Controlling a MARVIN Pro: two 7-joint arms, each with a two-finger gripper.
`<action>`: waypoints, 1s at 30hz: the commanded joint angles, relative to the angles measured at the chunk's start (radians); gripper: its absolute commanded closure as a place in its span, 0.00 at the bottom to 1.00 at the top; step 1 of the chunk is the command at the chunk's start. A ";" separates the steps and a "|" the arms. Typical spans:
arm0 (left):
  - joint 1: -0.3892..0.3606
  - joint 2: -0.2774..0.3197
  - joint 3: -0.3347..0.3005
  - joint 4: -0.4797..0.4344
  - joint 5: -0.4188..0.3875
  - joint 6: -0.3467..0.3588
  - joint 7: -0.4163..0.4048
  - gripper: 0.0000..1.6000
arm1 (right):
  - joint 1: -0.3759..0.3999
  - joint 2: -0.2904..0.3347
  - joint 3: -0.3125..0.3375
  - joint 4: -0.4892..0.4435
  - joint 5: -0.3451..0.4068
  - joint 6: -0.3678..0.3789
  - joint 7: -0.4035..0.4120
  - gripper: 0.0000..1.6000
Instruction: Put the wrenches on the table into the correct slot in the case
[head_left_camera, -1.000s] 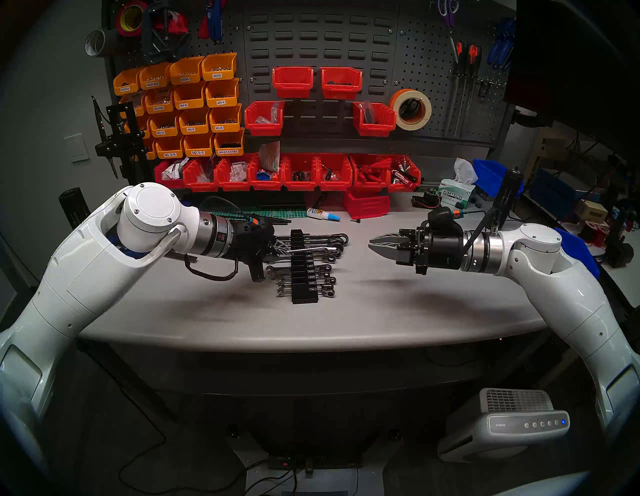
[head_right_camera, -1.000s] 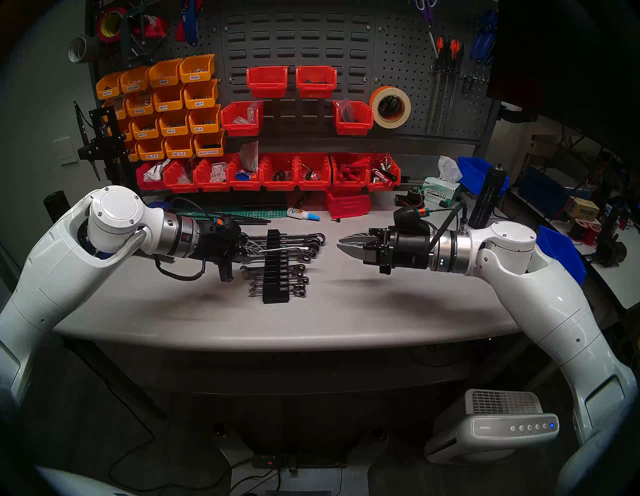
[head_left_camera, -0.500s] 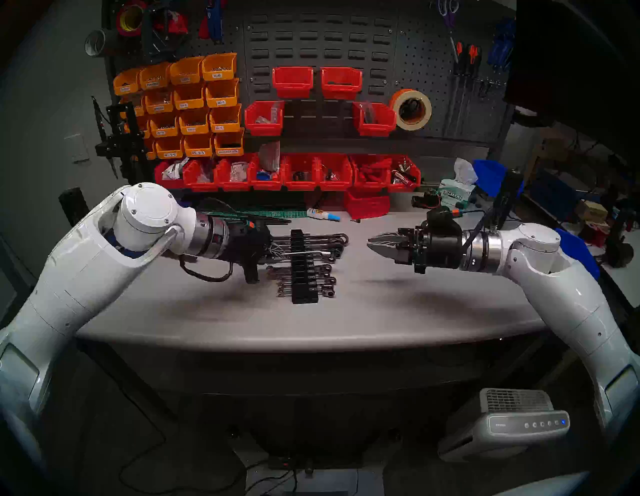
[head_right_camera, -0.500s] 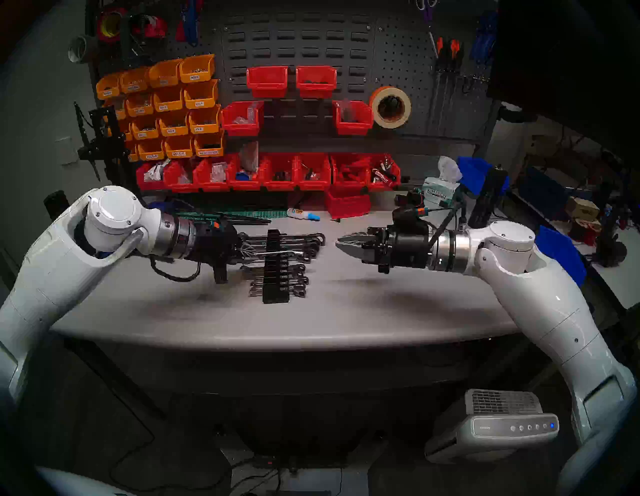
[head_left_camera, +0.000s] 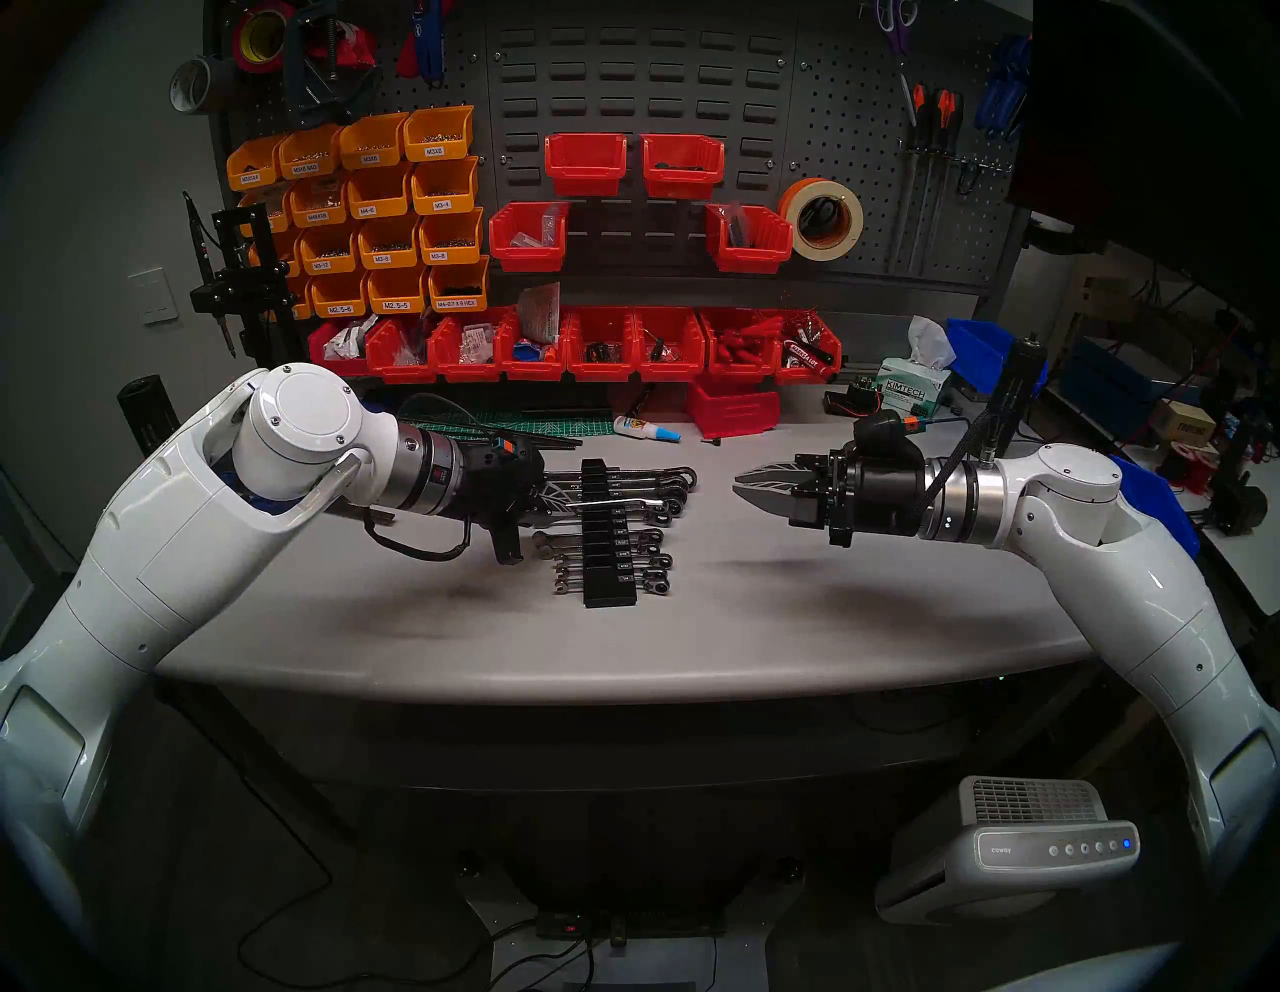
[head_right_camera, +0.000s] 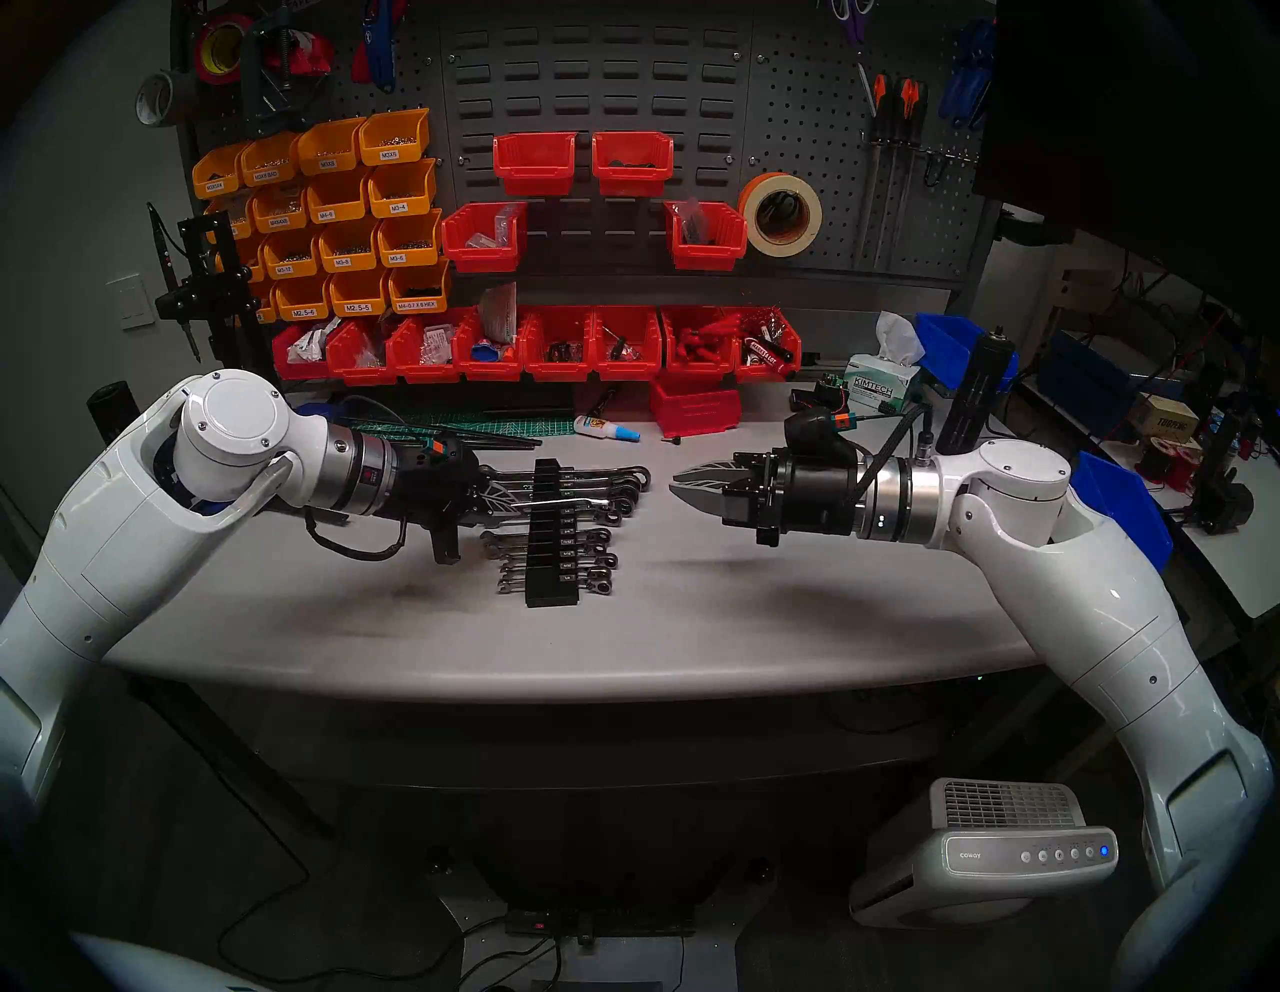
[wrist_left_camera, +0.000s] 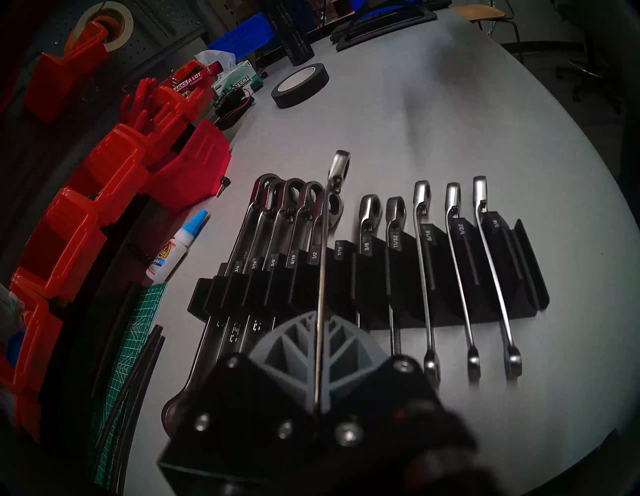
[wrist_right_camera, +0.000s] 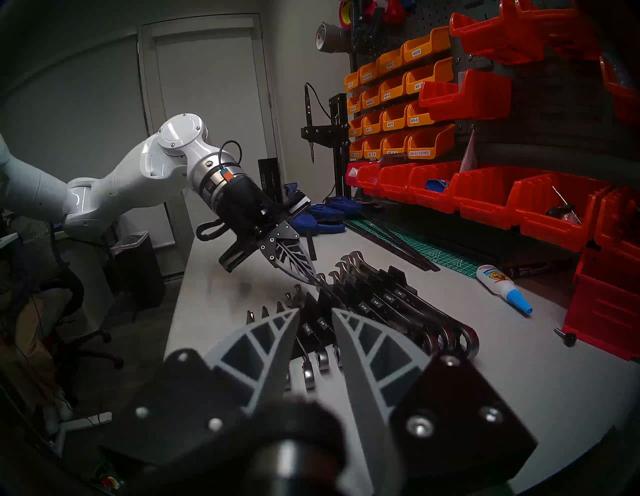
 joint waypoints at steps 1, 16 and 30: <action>-0.053 -0.010 -0.008 0.006 0.016 -0.001 -0.005 1.00 | 0.013 0.015 0.034 -0.020 0.016 0.000 -0.006 0.50; -0.069 -0.024 0.007 0.026 0.055 0.001 -0.034 1.00 | -0.015 0.034 0.053 -0.038 0.029 -0.005 -0.018 0.51; -0.073 -0.029 0.023 0.030 0.111 -0.007 -0.069 1.00 | -0.041 0.042 0.065 -0.054 0.040 -0.014 -0.030 0.50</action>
